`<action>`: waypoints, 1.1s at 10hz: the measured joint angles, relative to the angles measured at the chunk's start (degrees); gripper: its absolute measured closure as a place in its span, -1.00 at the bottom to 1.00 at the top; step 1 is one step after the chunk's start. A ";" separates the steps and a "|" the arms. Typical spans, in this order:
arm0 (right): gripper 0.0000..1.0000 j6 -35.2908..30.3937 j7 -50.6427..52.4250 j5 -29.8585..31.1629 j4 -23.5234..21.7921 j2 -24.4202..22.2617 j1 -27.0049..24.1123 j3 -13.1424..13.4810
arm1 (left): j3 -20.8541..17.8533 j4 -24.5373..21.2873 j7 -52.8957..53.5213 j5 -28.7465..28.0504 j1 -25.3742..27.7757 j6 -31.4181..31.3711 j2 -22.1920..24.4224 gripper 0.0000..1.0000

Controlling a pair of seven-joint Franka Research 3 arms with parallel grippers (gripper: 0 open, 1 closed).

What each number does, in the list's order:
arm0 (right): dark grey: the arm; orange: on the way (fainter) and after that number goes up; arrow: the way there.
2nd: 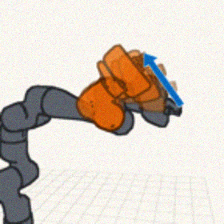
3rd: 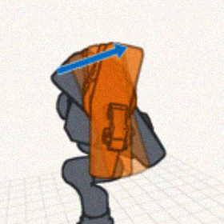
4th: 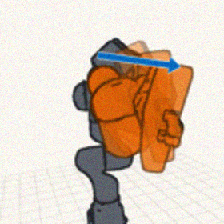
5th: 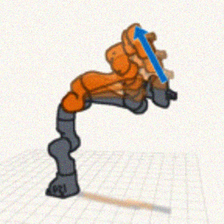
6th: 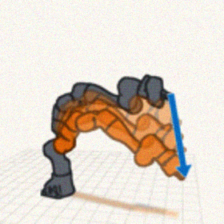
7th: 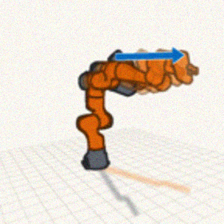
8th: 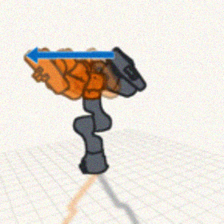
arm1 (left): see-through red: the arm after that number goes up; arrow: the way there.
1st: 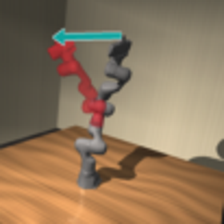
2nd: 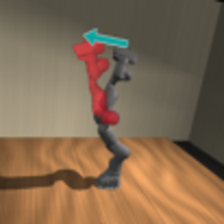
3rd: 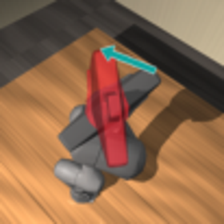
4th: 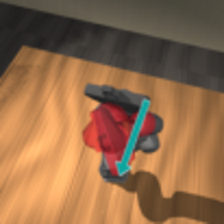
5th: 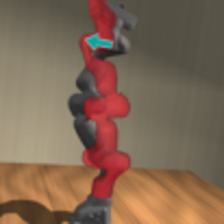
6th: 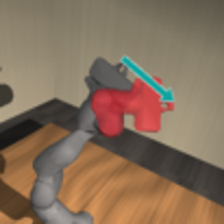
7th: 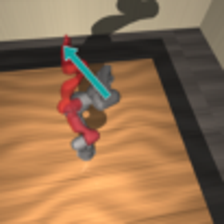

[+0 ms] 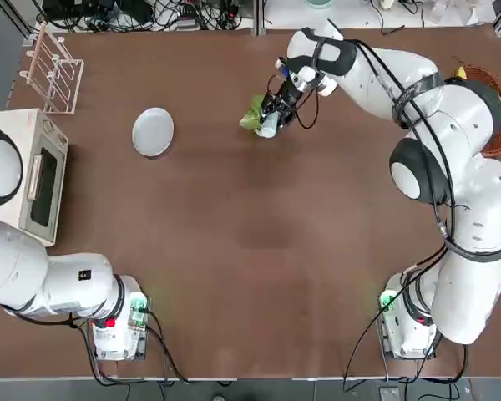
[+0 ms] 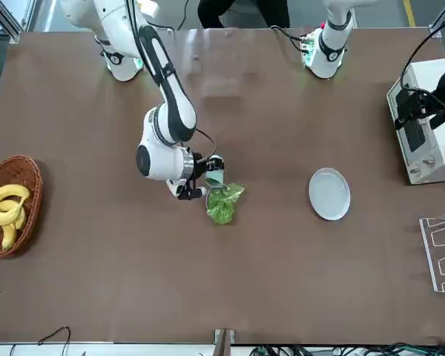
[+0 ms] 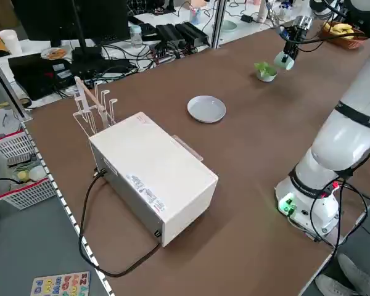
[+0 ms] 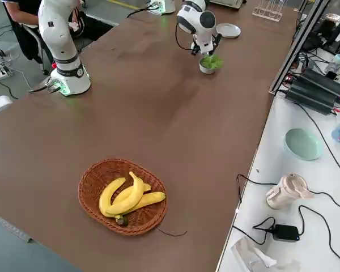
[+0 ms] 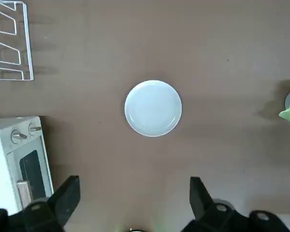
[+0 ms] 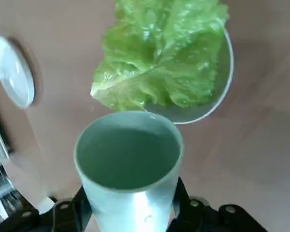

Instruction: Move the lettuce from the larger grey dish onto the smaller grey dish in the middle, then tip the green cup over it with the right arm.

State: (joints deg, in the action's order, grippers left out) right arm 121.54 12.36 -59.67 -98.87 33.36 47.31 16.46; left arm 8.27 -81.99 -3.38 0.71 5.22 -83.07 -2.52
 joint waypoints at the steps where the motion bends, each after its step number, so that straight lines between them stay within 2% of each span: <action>1: -0.36 0.09 11.12 0.14 -0.67 -0.03 -0.31 1.04 | 0.01 0.00 0.00 0.00 0.00 0.00 0.00 -1.00; 4: -0.36 1.58 46.56 0.04 -4.40 -2.45 -1.64 7.04 | -0.09 -0.02 0.00 -0.04 0.06 0.00 -0.02 -1.00; 5: -0.36 1.95 58.60 -0.61 -6.59 -4.10 -3.52 8.11 | -0.09 -0.03 0.00 -0.04 0.07 0.00 -0.03 -1.00; 7: -0.36 1.24 81.45 -1.87 -12.12 -8.21 -10.45 8.56 | -0.12 -0.04 0.00 -0.05 0.08 0.00 -0.04 -1.00; 9: -0.36 -3.23 100.39 -2.05 -18.39 -11.96 -19.12 8.72 | -0.12 -0.06 0.00 -0.06 0.09 0.00 -0.05 -1.00; 11: -0.36 -7.77 116.82 -2.03 -22.43 -13.05 -28.04 8.70 | -0.08 -0.08 0.00 -0.06 0.09 0.00 -0.05 -1.00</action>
State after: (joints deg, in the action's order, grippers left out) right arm 113.77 129.17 -61.70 -121.31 20.31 19.28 25.15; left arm 8.19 -82.07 -3.38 0.64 5.31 -83.07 -2.57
